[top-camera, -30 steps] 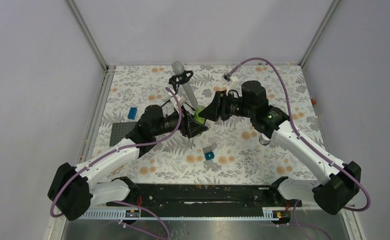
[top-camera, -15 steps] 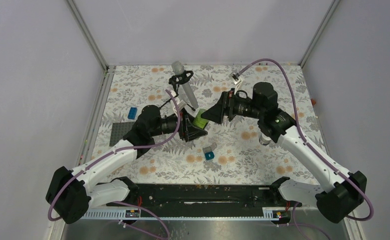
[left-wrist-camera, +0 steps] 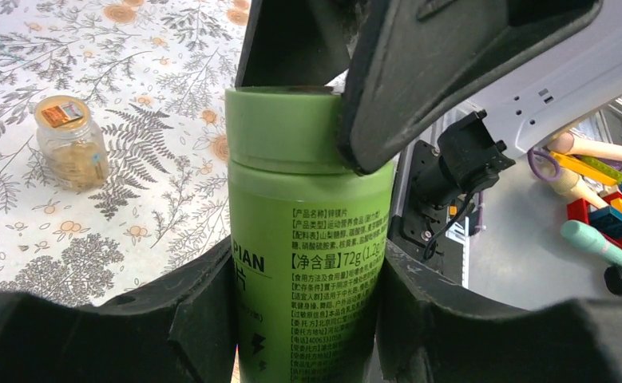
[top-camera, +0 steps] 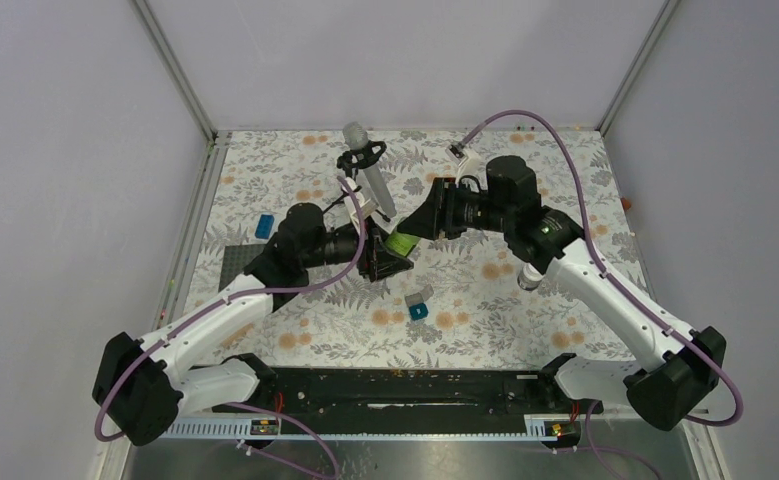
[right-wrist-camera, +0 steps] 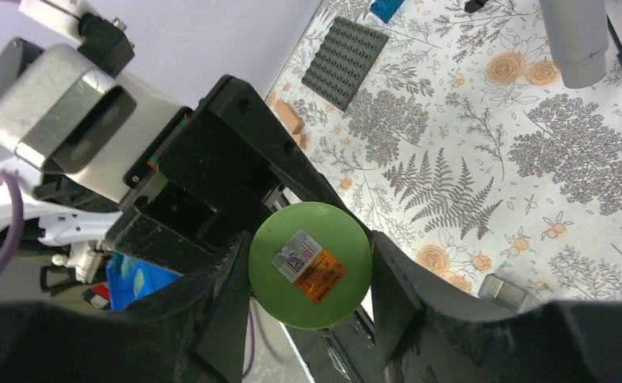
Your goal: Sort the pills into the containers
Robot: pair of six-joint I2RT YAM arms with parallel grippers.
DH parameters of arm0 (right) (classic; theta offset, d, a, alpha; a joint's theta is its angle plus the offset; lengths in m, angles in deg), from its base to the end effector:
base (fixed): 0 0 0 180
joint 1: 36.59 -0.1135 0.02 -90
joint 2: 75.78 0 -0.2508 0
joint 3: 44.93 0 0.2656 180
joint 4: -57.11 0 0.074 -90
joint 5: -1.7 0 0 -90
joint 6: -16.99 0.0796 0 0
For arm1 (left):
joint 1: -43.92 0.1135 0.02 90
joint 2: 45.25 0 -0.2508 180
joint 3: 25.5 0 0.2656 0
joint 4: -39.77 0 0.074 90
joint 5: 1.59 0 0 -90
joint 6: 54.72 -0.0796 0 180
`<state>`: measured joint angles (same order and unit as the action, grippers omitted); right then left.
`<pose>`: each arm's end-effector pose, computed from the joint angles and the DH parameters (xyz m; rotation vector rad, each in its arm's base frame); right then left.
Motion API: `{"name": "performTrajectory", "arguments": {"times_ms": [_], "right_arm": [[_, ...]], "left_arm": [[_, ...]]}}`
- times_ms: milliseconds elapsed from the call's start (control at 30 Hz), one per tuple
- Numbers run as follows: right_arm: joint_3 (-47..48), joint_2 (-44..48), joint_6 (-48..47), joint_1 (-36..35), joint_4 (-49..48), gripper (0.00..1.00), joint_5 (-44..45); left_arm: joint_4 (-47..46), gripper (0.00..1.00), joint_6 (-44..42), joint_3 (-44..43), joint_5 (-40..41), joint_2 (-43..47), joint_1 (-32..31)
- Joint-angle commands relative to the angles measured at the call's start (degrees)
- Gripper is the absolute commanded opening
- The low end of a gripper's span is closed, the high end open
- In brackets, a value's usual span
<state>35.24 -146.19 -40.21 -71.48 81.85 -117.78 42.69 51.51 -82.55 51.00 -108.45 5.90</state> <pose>0.2533 0.2244 0.3578 -0.4319 1.9545 1.2675 0.2117 -0.2269 0.2873 0.8475 1.6630 -1.2378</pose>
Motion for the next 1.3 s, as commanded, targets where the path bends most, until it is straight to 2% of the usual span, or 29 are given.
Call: {"name": "performTrajectory", "arguments": {"times_ms": [0,67,233,300,333,433,467,500,533,567,600,633,767,833,900,1033,1067,1133,1267], "right_arm": [[3.63,-0.17,-4.41,-0.15,3.90,0.36,-3.87],[3.20,0.19,-7.21,0.79,3.95,0.23,-9.35],[0.82,1.51,-18.23,2.44,3.62,0.15,-23.89],[-0.42,2.22,-23.11,2.39,3.27,0.09,-28.72],[-1.31,2.84,-25.00,2.38,2.73,0.02,-31.05],[-2.59,4.53,-28.91,2.40,4.40,0.00,-35.35],[-2.29,5.03,-28.89,2.38,5.19,0.07,-33.47],[-2.18,5.44,-28.45,2.38,5.79,0.31,-30.37],[-2.10,5.78,-27.28,2.38,6.21,0.60,-26.69],[-1.75,5.88,-25.82,2.42,6.35,0.78,-23.34],[-1.34,5.71,-23.99,2.39,5.92,0.91,-20.34],[-1.10,5.49,-20.94,2.42,4.68,0.98,-18.09],[-2.17,4.58,-4.70,1.19,-1.47,1.00,-5.24],[-3.11,4.45,0.39,-0.32,-3.49,0.99,0.57],[-3.33,3.98,3.76,-1.31,-3.74,0.98,5.18],[-3.42,2.76,8.32,-1.32,-4.90,0.88,6.19],[-3.46,2.61,9.70,-1.36,-5.56,0.80,5.83],[-3.88,2.56,12.06,-1.40,-7.73,0.56,3.91],[-3.92,2.37,10.87,-1.08,-10.97,0.29,-3.03]], "left_arm": [[-1.48,0.00,-1.37,-4.03,-1.99,0.36,0.06],[0.37,0.00,-1.40,-5.09,-4.30,0.31,0.13],[8.59,0.00,-4.87,-7.96,-12.53,0.62,0.35],[11.33,0.00,-6.43,-8.72,-15.65,0.65,0.47],[12.65,0.00,-7.25,-9.08,-17.55,0.60,0.53],[15.29,0.00,-9.65,-10.07,-20.05,0.58,0.58],[15.89,0.00,-10.29,-10.21,-19.26,0.60,0.58],[16.41,0.00,-11.25,-10.36,-18.61,0.73,0.62],[16.89,0.00,-12.06,-10.41,-17.78,0.89,0.61],[16.74,0.00,-12.32,-10.27,-16.47,1.02,0.58],[16.32,0.00,-12.40,-10.19,-15.27,1.29,0.58],[15.90,0.00,-12.43,-10.03,-14.25,1.50,0.58],[13.10,0.00,-11.54,-8.97,-7.99,2.46,0.52],[10.60,0.00,-10.29,-7.56,-4.77,2.99,0.50],[7.24,0.00,-8.58,-6.31,-2.04,3.52,0.50],[2.80,0.00,-5.57,-4.30,0.46,3.96,0.53],[2.37,0.00,-5.18,-4.04,0.64,3.86,0.51],[1.76,0.00,-4.35,-3.72,0.75,3.77,0.51],[1.53,0.00,-3.26,-3.43,0.23,3.89,0.55]]}}
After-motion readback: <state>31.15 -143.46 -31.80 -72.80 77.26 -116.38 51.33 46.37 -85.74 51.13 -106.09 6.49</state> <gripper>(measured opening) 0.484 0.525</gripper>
